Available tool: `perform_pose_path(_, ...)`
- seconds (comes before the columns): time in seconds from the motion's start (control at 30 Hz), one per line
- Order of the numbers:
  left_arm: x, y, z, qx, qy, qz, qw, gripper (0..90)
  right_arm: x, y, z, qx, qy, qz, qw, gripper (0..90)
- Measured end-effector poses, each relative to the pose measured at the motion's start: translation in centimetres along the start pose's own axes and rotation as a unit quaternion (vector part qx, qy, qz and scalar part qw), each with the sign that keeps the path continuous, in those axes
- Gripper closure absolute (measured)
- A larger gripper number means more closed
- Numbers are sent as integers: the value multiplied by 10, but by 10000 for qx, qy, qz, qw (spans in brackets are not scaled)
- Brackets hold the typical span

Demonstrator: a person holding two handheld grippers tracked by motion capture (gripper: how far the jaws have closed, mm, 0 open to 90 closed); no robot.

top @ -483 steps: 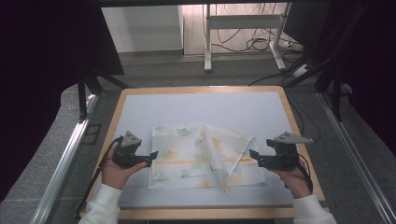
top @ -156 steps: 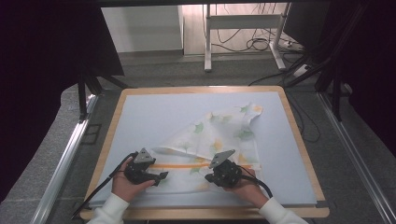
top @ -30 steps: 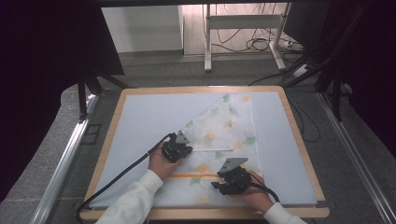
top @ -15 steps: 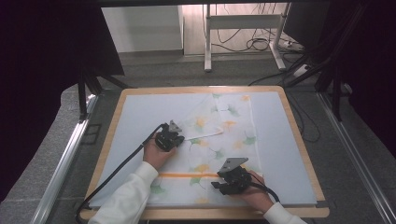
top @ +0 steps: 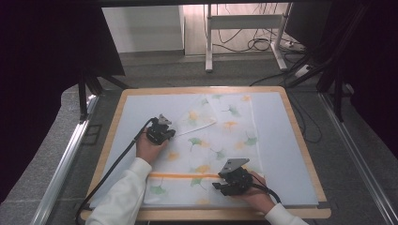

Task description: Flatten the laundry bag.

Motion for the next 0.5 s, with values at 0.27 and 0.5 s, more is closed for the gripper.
perform_pose_path(0.27,4,6,1,57,-27,-44,10000,900,0,0,0,11,1,-4,10000,525)
perform_pose_path(0.5,17,-15,-4,61,-246,389,9989,900,0,0,0,20,7,-5,10000,525)
Point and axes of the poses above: each handheld gripper's, and its own axes: x roughly backward along the jaws, z roughly out of its underside, y roughly to its left, the point moved 5 cm from there along -x, roughly forward along the jaws, and after that the axes turned 3 degrees about z, right-handed, at the moved point
